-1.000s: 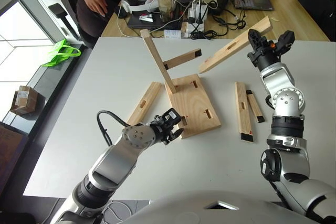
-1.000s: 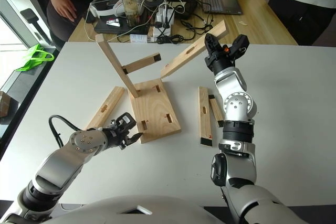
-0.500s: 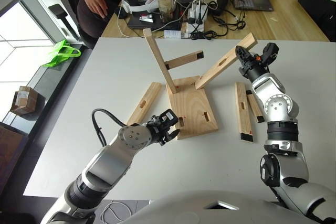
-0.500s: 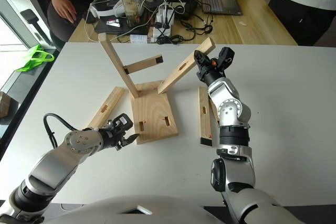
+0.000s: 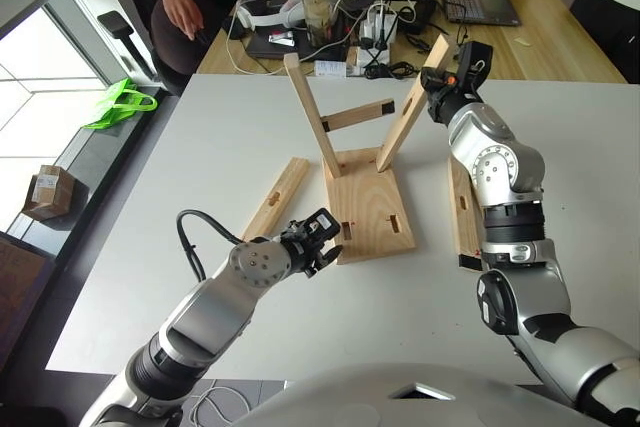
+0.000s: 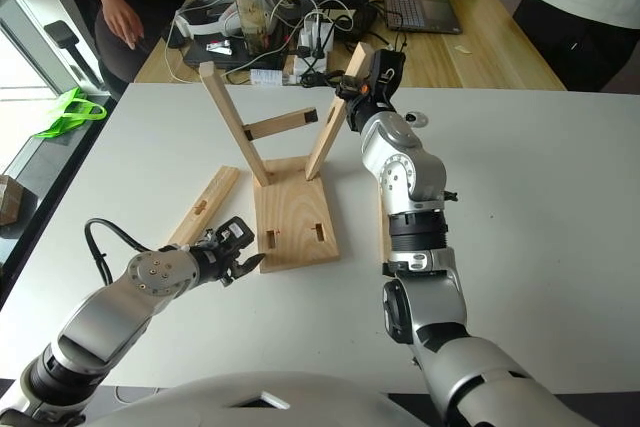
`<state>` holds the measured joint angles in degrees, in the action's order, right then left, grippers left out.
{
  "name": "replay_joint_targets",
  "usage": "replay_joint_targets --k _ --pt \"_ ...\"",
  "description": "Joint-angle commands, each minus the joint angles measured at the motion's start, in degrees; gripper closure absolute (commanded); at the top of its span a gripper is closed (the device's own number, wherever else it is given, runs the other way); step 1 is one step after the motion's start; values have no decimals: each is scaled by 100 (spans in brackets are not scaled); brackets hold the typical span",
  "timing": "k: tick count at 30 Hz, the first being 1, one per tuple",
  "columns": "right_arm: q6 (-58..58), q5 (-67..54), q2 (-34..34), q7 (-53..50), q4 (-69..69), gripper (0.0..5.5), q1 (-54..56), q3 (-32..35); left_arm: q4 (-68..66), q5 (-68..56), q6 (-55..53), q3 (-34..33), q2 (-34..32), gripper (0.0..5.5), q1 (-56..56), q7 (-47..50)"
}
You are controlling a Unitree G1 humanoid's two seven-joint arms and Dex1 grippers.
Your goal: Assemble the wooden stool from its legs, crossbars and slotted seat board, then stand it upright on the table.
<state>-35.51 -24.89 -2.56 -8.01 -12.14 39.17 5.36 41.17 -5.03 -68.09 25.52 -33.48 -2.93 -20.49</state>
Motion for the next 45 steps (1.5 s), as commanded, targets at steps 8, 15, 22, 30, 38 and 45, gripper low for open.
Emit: replay_joint_targets --k 8,15,22,30,38,45 --pt "-302 783 -97 311 50 450 -377 -647 -214 0 -255 57 243 261 -91 220" --pt "-293 876 -61 696 -250 450 -220 -748 -400 49 -168 110 383 261 -231 316" --pt "154 1079 -70 974 -1595 450 490 -576 -493 71 -65 196 390 261 -289 346" --pt "338 1148 -83 1468 -1460 386 425 -681 -491 81 -87 146 401 261 -309 386" --pt "-371 1259 -176 1957 -1709 343 336 -842 -505 85 -95 61 412 261 -348 407" --pt "-541 1747 -736 2884 -2530 343 247 -1488 -462 96 -137 -70 493 261 -389 480"
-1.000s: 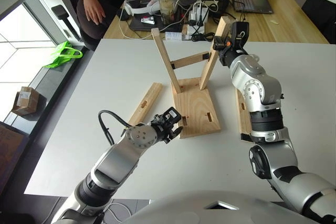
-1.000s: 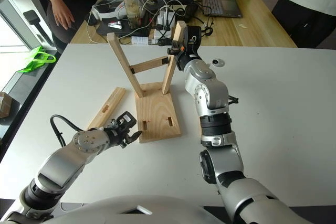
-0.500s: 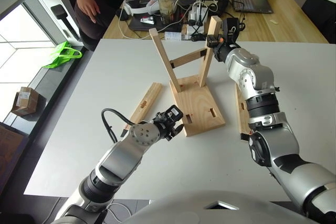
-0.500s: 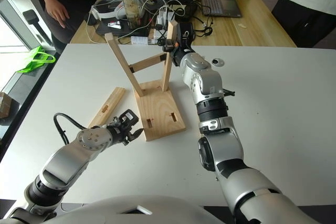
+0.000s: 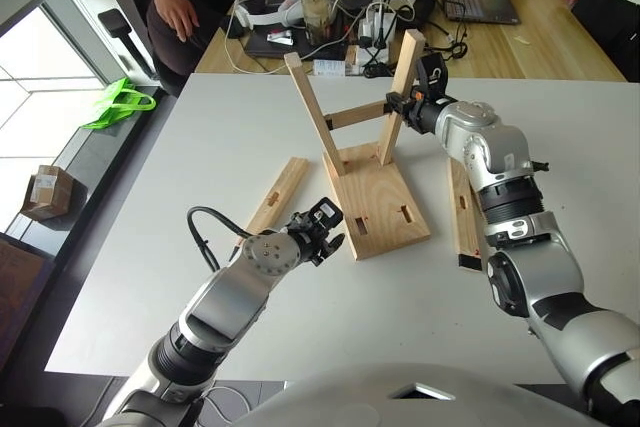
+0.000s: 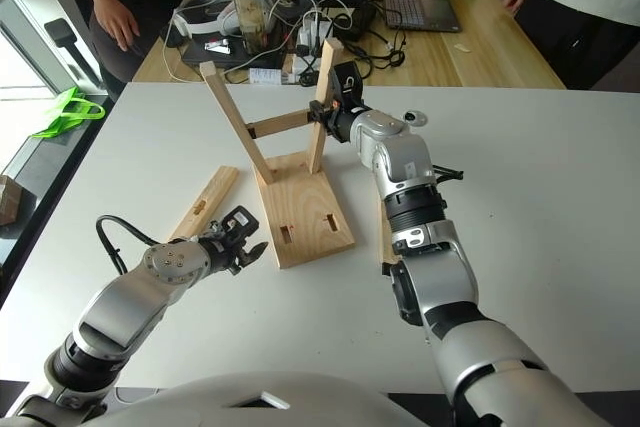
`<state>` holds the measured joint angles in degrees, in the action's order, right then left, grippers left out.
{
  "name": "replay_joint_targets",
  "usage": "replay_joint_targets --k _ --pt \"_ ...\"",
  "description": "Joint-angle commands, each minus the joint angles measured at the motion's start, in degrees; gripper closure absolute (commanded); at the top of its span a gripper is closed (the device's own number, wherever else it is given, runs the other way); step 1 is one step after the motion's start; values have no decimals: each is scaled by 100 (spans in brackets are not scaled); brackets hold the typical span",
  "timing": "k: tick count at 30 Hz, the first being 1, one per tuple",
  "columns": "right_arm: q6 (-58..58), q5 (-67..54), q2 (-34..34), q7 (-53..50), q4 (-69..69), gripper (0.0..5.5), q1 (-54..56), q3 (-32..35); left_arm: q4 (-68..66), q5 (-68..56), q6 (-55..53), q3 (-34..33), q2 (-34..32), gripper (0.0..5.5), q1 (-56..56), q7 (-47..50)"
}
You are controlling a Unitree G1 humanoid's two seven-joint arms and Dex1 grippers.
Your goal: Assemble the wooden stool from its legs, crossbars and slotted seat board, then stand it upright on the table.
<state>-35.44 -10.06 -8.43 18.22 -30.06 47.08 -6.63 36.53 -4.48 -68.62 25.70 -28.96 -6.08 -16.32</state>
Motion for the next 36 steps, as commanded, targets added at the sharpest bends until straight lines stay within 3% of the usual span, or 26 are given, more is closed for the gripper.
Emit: replay_joint_targets --k 1,4,8,11,17,20,22,26,32,36 --pt "-544 258 -161 290 -787 343 -530 -255 4 45 -81 -116 57 261 -81 82" --pt "-542 201 -139 275 -691 343 -583 -140 -7 46 -36 -385 209 261 -152 187" --pt "-792 -71 -118 259 45 343 -824 153 -58 7 307 -1327 727 261 -456 483" --pt "-1253 -379 -149 202 960 343 -1133 442 -20 -179 688 -2272 1208 261 -869 673" --pt "-2243 -1114 -388 266 3303 343 -1702 1220 -278 -137 1153 -3323 1592 261 -1155 1190" --pt "-2379 -2162 -131 469 4382 343 -1209 1849 -630 -39 1279 -3983 2003 261 -1210 1830" --pt "-2205 -2524 106 438 4565 343 -707 1898 -888 98 1386 -4095 2137 261 -1253 2160" --pt "-983 -1841 839 -69 3218 343 99 1323 -1148 169 1635 -3920 2404 261 -1405 2431" --pt "1094 -531 1007 -372 -295 343 1188 836 -1336 210 1861 -3768 2483 261 -1599 2499" --pt "1231 -214 999 -429 -2072 343 1542 818 -1361 244 1913 -3739 2488 261 -1590 2548"
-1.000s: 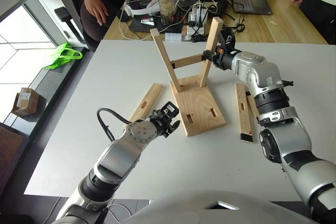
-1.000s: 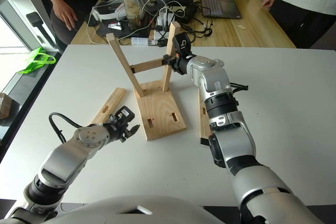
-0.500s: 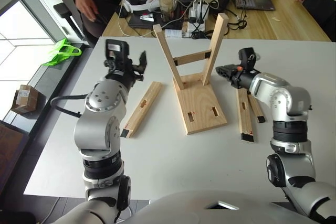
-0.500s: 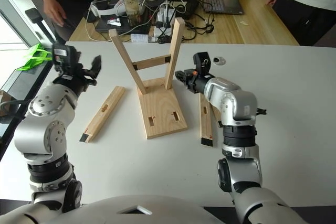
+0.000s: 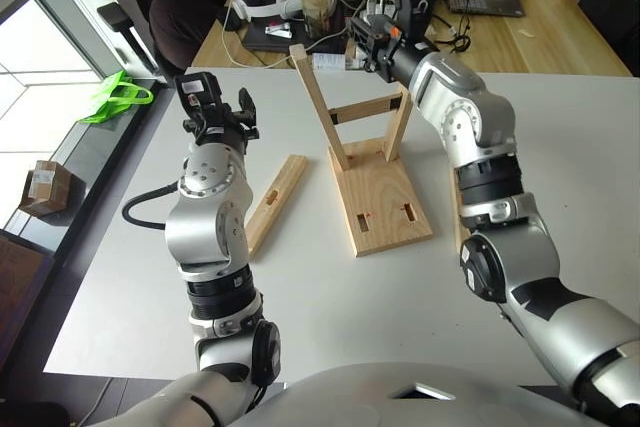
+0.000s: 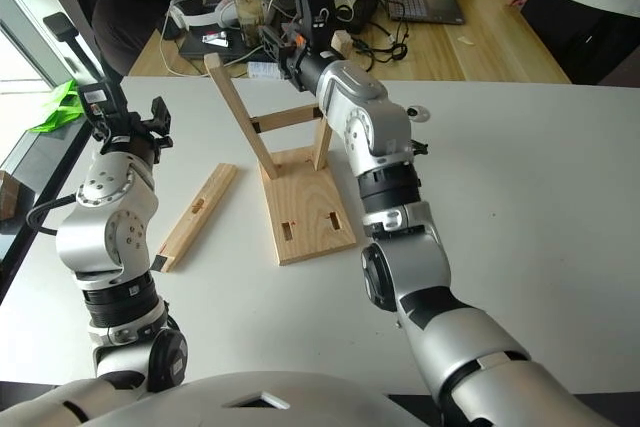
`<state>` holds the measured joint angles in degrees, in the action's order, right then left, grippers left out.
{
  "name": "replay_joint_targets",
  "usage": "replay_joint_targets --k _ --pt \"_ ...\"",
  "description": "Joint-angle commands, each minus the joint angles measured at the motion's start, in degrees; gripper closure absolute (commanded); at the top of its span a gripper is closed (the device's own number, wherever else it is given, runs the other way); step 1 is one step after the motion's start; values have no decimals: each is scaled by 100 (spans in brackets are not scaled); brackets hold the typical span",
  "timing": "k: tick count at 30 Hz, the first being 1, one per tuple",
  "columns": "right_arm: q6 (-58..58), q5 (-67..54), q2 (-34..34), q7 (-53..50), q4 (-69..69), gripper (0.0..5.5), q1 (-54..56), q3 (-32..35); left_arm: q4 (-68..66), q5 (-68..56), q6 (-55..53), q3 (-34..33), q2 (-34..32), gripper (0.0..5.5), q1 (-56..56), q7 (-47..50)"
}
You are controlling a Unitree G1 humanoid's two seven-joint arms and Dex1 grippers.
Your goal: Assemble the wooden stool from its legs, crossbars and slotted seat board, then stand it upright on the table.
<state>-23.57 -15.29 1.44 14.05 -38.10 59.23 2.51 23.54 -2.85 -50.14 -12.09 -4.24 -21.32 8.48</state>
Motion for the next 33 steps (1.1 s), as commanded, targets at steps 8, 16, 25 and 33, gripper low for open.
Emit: replay_joint_targets --k 8,16,25,33 --pt "-845 1015 53 1215 -2483 343 -9 -858 -58 138 85 129 16 261 -51 155" --pt "-2759 505 -599 1707 716 343 -1253 -828 34 191 20 69 -88 261 -37 135" --pt "-2216 -2022 -196 788 4006 343 -948 1905 236 354 -649 492 -333 261 261 -94" --pt "-1311 -1916 -1304 -95 2903 343 -1404 2802 1392 64 -2470 1190 301 261 696 -341"
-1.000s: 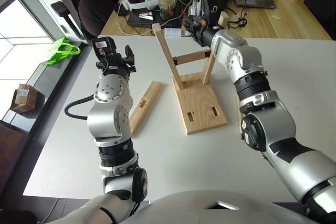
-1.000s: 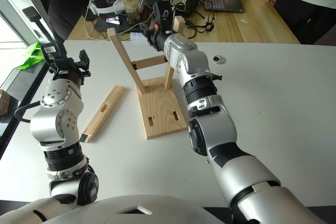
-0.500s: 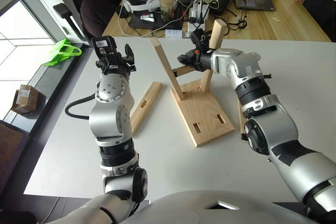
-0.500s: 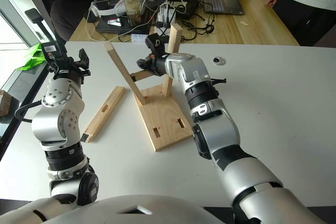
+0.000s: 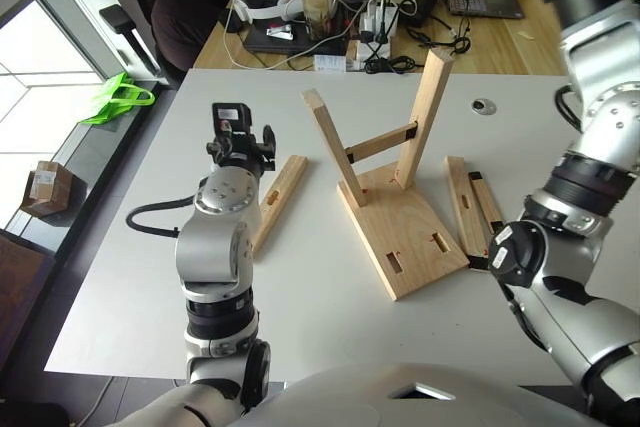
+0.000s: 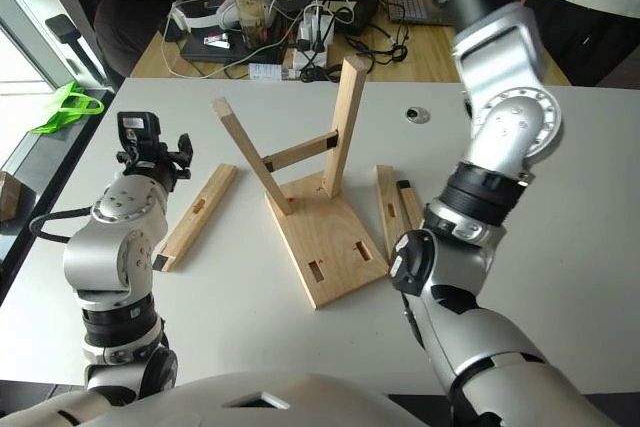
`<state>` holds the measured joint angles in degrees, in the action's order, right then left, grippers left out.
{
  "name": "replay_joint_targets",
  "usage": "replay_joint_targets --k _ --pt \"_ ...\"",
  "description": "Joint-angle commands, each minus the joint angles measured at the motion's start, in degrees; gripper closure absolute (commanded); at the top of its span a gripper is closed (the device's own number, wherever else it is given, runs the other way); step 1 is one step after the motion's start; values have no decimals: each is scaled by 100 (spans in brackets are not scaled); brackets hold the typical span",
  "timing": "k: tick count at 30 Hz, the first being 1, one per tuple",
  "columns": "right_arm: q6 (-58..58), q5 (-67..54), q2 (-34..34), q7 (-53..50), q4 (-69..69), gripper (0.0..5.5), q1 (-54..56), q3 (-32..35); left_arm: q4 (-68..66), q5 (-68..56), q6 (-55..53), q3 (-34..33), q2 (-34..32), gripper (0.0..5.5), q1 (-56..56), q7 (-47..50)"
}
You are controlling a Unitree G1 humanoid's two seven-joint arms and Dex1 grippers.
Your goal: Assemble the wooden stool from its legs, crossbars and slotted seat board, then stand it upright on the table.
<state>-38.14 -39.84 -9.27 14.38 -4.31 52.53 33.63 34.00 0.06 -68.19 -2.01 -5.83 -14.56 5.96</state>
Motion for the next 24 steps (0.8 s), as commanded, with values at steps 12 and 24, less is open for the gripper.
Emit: replay_joint_targets --k 12,24 --pt "219 1522 403 432 -776 343 -2334 -2563 312 -626 -1764 -1010 2007 261 -824 -59" --pt "-489 1437 347 -55 728 343 -3064 -2602 -1388 -768 -497 -1452 2104 261 -1409 511"
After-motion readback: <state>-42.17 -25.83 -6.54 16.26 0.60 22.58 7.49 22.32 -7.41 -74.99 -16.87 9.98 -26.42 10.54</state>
